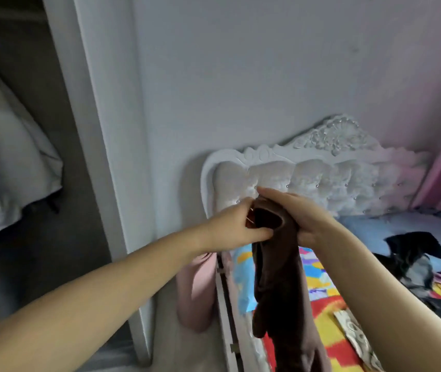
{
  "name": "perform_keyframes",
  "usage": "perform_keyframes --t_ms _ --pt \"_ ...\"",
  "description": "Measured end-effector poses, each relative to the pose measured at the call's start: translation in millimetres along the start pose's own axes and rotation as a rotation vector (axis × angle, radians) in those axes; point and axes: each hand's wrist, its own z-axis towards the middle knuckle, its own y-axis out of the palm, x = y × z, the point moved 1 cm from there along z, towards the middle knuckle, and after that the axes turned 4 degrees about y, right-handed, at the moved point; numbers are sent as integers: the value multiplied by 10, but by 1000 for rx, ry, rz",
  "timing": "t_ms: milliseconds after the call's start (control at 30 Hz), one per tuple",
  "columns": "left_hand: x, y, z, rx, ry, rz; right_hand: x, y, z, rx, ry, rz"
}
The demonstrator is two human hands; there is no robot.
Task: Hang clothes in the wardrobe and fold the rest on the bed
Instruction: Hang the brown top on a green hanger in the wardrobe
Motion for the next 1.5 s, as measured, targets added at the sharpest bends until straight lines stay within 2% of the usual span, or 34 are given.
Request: perform_keyframes --t_ms 133,200,300,367,467,533,600,667,733,833,900,933,1000,1033,1133,1333,1400,1500 --pt "-114 -240 -361 269 -40 -38 -26 426 88 -213 21 -205" --pt "-210 -502 -544 358 -67 -24 -38 668 128 -284 11 -503" --pt "-364 -976 -763 515 -190 -126 -2 1083 292 -203 -80 -1147" --pt "-492 -1331 -928 647 -288 -299 89 1422 439 -120 -154 -1387" --pt "-738 -1844 -1314 692 -386 -430 289 1933 672 -23 -168 -1431" --pt "-872 -2227 -1619 699 -387 -455 421 2275 861 13 -169 -1491" --pt "-983 -2640 -1887 777 -383 -501 541 2592 1013 14 -128 -1547" --pt "-1134 -3016 -2138 850 -425 -574 619 2892 1127 21 -64 -1496" --pt "-1264 -3325 -2385 762 -443 -562 613 3205 1249 46 -62 -1309" --pt "-1460 -3699 -2711 400 -484 -143 462 3695 1423 66 -128 -953" --pt "-1650 -3923 -2847 214 -573 214 349 3977 1527 76 -200 -882" --pt "-1743 -4031 -2890 197 -604 396 316 4095 1578 78 -239 -890" --pt "-1921 -4245 -2942 325 -650 590 281 4317 1686 52 -287 -957" --pt "-2040 -4360 -2948 420 -671 562 273 4424 1747 19 -286 -1015" --pt "-2310 -4644 -2870 671 -725 128 238 4663 1980 -79 -245 -1177" --pt "-2742 -5093 -2419 915 -657 -528 89 4976 2650 -28 -232 -1378" --pt "-2848 -5236 -2190 944 -655 -624 -8 5132 2925 -11 -250 -1400" --pt "-2944 -5517 -1797 924 -643 -559 -314 5345 3358 -29 -246 -1405"
